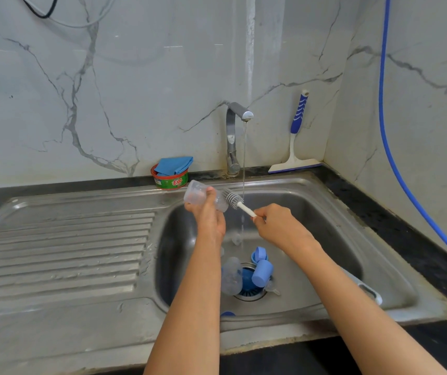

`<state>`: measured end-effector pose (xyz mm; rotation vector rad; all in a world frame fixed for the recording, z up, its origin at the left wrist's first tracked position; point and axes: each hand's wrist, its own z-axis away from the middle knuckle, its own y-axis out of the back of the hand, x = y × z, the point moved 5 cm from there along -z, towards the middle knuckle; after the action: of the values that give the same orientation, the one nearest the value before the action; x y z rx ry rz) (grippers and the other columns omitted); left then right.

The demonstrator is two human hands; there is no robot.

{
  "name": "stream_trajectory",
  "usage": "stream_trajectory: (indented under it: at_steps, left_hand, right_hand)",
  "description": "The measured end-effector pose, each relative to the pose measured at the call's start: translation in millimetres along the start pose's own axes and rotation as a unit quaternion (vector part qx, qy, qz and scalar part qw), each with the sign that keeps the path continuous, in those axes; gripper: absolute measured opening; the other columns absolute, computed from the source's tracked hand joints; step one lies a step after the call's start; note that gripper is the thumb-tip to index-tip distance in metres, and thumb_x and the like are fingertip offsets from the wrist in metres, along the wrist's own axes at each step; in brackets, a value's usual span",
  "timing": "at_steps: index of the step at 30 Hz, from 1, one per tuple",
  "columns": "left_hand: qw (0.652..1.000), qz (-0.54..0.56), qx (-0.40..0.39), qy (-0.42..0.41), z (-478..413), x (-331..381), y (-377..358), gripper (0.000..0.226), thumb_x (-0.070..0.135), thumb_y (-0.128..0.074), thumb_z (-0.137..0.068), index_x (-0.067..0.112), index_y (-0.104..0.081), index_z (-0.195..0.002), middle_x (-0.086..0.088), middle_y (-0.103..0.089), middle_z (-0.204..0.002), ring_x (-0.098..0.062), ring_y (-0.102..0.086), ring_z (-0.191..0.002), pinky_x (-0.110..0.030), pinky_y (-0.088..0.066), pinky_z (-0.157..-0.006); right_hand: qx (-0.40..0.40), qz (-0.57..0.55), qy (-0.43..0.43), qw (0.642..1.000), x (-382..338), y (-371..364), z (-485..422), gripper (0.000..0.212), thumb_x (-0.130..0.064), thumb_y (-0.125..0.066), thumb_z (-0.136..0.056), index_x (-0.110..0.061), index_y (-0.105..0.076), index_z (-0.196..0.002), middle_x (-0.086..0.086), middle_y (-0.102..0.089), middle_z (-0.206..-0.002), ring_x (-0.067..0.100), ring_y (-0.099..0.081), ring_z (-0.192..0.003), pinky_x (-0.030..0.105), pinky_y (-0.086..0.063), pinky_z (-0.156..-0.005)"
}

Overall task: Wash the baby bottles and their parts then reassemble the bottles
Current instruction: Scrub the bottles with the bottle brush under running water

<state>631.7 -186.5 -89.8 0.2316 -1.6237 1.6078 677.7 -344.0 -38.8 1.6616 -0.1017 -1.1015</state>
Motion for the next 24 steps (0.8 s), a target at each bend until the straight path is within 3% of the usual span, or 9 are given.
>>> stream_trajectory:
  at_steps: [4, 7, 12, 15, 20, 22, 24]
  left_hand:
    - [0.998, 0.057, 0.015, -0.005, -3, 3, 6, 0.063, 0.004, -0.060, -0.091, 0.019, -0.023, -0.140, -0.015, -0.045, -0.135, -0.028, -0.050, -0.121, -0.048, -0.042, -0.105]
    - [0.999, 0.023, -0.043, -0.007, 0, 0, -1, 0.060, 0.006, -0.059, -0.092, 0.014, -0.027, -0.143, -0.014, -0.047, -0.128, -0.024, -0.050, -0.114, -0.045, -0.045, -0.100]
    - [0.990, -0.038, -0.134, -0.008, 8, -2, -13, 0.054, 0.010, -0.054, -0.095, 0.013, -0.031, -0.143, -0.009, -0.051, -0.115, -0.018, -0.052, -0.103, -0.038, -0.046, -0.094]
    - [0.994, -0.015, -0.105, -0.007, 7, 1, -11, 0.055, 0.015, -0.055, -0.094, 0.012, -0.031, -0.144, -0.009, -0.050, -0.118, -0.017, -0.053, -0.103, -0.033, -0.049, -0.087]
    - [0.999, -0.009, 0.031, -0.004, 1, -2, 8, 0.069, 0.014, -0.075, -0.080, 0.013, -0.036, -0.136, -0.013, -0.053, -0.131, -0.028, -0.052, -0.120, -0.047, -0.046, -0.101]
    - [0.997, -0.005, 0.072, 0.002, 1, -5, 14, 0.063, 0.017, -0.073, -0.083, 0.012, -0.038, -0.134, -0.012, -0.054, -0.130, -0.026, -0.054, -0.118, -0.043, -0.046, -0.102]
    - [0.998, -0.009, 0.064, 0.016, 2, -7, 13, 0.051, 0.022, -0.069, -0.086, 0.011, -0.045, -0.131, -0.012, -0.057, -0.127, -0.026, -0.055, -0.118, -0.038, -0.047, -0.098]
  right_hand:
    - [0.011, 0.014, 0.006, 1.000, -5, -7, 0, 0.022, -0.019, -0.041, -0.097, -0.019, -0.063, -0.094, 0.001, -0.052, -0.070, 0.017, -0.046, -0.057, 0.030, -0.043, -0.057]
    - [0.042, 0.008, -0.004, 0.999, 0, -3, -2, 0.020, -0.022, -0.040, -0.097, -0.021, -0.056, -0.085, 0.002, -0.052, -0.071, 0.018, -0.046, -0.059, 0.030, -0.042, -0.056]
    - [0.053, -0.008, -0.012, 0.998, 8, 5, -4, 0.023, -0.021, -0.040, -0.098, -0.019, -0.063, -0.094, 0.003, -0.054, -0.073, 0.020, -0.048, -0.062, 0.031, -0.043, -0.058]
    - [0.040, -0.016, 0.002, 0.999, 6, 4, -2, 0.024, -0.019, -0.040, -0.098, -0.017, -0.064, -0.097, 0.001, -0.052, -0.069, 0.018, -0.046, -0.058, 0.028, -0.041, -0.054]
    - [0.019, 0.024, 0.008, 1.000, 1, -7, -3, 0.024, -0.020, -0.040, -0.098, -0.014, -0.064, -0.097, 0.002, -0.053, -0.070, 0.015, -0.045, -0.054, 0.026, -0.038, -0.050]
    - [0.019, 0.035, 0.003, 0.999, 0, -11, -4, 0.023, -0.021, -0.040, -0.098, -0.016, -0.062, -0.095, 0.003, -0.054, -0.073, 0.015, -0.044, -0.055, 0.026, -0.038, -0.050]
    - [0.034, 0.046, -0.003, 0.998, 0, -12, -5, 0.024, -0.022, -0.039, -0.098, -0.016, -0.062, -0.098, 0.002, -0.054, -0.074, 0.016, -0.046, -0.057, 0.027, -0.038, -0.051]
